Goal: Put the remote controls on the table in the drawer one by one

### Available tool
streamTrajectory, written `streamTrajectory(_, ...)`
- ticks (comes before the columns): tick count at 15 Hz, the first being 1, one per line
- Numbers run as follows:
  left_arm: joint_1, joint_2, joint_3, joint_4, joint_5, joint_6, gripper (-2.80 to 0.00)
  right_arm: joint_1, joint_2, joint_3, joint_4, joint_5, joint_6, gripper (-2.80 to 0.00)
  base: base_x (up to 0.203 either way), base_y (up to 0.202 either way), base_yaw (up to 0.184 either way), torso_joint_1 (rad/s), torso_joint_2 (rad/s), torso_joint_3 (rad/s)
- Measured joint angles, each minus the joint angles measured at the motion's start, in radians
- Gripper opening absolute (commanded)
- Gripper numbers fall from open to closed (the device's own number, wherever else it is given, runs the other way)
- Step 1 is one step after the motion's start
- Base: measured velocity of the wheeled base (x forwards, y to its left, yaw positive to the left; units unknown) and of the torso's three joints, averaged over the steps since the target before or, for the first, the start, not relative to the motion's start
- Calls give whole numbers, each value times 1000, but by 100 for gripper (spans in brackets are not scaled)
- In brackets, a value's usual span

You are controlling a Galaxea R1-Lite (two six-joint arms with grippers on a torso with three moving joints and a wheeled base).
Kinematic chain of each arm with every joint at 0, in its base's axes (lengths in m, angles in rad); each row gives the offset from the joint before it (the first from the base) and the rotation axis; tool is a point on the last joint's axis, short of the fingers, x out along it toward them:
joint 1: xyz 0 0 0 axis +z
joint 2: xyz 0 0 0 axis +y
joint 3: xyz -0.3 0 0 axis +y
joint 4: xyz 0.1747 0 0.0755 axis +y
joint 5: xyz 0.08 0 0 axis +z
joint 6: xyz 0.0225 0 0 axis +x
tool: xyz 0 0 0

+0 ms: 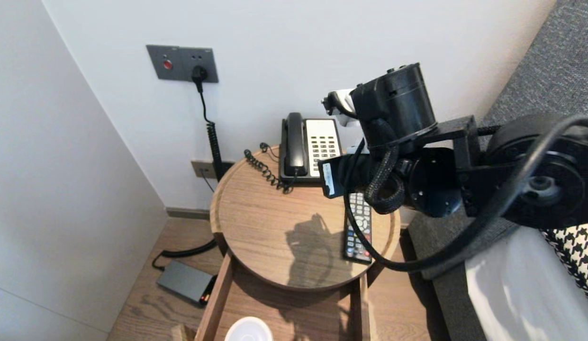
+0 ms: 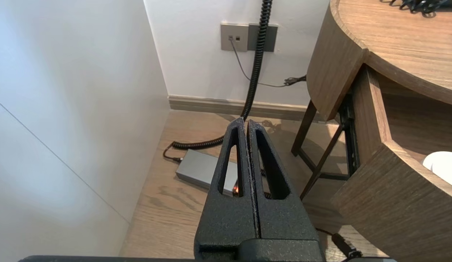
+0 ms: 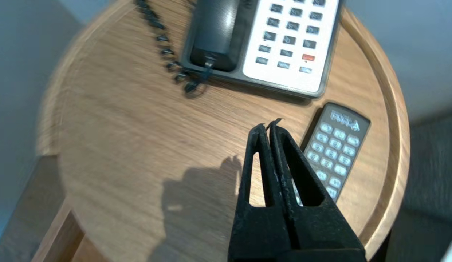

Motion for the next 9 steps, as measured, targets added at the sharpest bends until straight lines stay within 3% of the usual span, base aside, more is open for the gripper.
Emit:
streamTrajectory(7, 0, 0, 0, 0, 0, 0, -280, -51, 104, -169, 308, -27, 277, -280, 0, 0, 0, 0, 0, 0)
streamTrajectory(8, 0, 0, 0, 0, 0, 0, -280, -77, 120, -179, 311, -27, 283, 0, 0, 0, 0, 0, 0, 0)
streamTrajectory(9, 0, 0, 0, 0, 0, 0, -280, -92, 131, -181, 313, -28, 284, 0, 0, 0, 0, 0, 0, 0)
